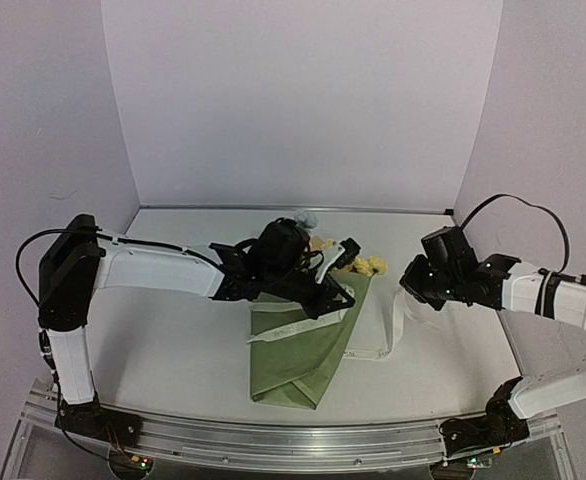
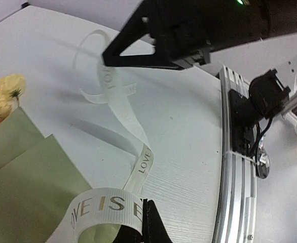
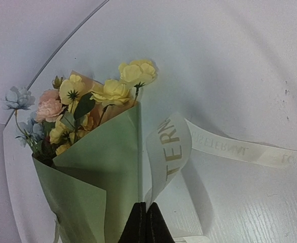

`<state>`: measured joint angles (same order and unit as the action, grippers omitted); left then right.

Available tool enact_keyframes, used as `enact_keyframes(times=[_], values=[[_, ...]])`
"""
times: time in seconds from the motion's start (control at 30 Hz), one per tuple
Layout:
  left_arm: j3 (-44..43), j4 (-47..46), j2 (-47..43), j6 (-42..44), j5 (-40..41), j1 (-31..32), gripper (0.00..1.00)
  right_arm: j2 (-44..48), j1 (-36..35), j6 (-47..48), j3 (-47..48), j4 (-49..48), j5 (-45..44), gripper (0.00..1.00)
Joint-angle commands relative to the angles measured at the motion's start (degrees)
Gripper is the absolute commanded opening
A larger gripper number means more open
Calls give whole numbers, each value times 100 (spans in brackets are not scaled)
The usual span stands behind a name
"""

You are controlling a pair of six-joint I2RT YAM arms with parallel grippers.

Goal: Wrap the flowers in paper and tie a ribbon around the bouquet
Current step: Place the left side of the ribbon on the folded bouquet.

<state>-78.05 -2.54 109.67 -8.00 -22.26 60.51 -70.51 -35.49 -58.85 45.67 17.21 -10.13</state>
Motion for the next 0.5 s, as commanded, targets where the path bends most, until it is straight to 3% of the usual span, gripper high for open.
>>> enact_keyframes(times=[0.0, 0.13, 0.33, 0.47], values=[[-932, 1271, 536, 1214, -511, 260, 0, -243, 173, 15, 193, 275, -71, 0], [-1042, 1318, 747, 1050, -414, 249, 4, -499, 253, 223, 431, 271, 308, 0], [-216, -85, 144, -341, -239, -139, 44, -740, 249, 242, 594, 293, 483, 0], [327, -660, -418, -1396, -364, -469, 59, -855, 253, 276, 519, 300, 482, 0]])
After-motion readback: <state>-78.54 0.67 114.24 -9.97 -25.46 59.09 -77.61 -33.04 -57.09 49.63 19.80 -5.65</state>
